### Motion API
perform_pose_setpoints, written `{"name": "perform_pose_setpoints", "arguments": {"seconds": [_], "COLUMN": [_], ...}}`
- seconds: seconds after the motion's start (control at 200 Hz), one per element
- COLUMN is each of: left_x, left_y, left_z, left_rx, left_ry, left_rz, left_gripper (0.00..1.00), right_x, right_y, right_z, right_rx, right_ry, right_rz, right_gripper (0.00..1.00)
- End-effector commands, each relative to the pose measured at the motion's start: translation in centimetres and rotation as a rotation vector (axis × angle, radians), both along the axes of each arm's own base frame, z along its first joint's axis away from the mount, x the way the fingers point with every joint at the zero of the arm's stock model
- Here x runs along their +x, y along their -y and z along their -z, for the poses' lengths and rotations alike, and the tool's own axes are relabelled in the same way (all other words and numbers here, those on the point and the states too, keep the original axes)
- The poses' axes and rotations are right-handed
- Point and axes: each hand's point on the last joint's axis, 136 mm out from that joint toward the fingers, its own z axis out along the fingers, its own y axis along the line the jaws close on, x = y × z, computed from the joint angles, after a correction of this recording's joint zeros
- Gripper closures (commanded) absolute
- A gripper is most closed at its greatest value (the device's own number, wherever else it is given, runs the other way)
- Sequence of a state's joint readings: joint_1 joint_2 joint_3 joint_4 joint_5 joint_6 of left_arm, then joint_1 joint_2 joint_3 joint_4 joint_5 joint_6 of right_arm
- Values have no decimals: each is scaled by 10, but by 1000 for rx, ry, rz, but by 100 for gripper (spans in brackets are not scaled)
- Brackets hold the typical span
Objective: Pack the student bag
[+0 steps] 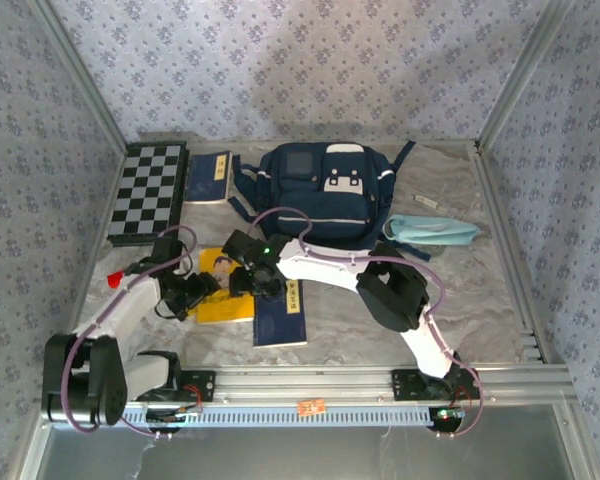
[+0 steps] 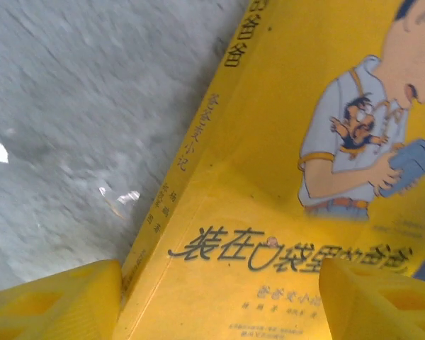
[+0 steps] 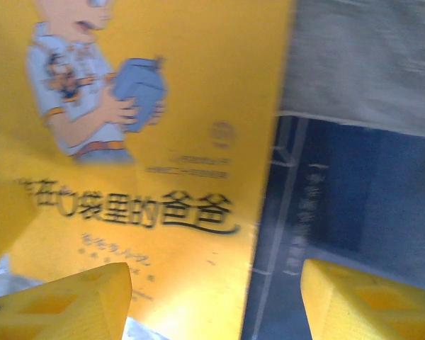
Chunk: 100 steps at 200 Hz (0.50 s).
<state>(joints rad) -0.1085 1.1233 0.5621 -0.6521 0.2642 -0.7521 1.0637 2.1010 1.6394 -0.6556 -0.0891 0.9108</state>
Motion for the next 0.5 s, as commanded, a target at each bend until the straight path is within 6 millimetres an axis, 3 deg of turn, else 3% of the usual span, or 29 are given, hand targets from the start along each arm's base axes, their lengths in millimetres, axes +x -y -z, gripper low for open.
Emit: {"name": "perform_pose_setpoints", "arguments": {"seconds": [0.0,0.195,0.31,0.495], "left_x": [-1,6,20,23], "left_y": [-1,-34,-28,-18], "left_z": [-7,-10,-13,-11], "left_rx": [-14,82,44,-9], "left_ry": [21,-8,52,62], "left_rz": [-70,-107,-89,-62], "left_gripper": [29,32,32,32], "right_x": [-1,3,2,8], "right_y": [32,4,-13,-18], "right_z": [-12,-14,-10,-1], "right_rx": [-49,48,74,83], "right_ry": [-19,-34,-55,-63], "right_rz": [56,26,2,-17], "right_gripper": [34,38,40,45]}}
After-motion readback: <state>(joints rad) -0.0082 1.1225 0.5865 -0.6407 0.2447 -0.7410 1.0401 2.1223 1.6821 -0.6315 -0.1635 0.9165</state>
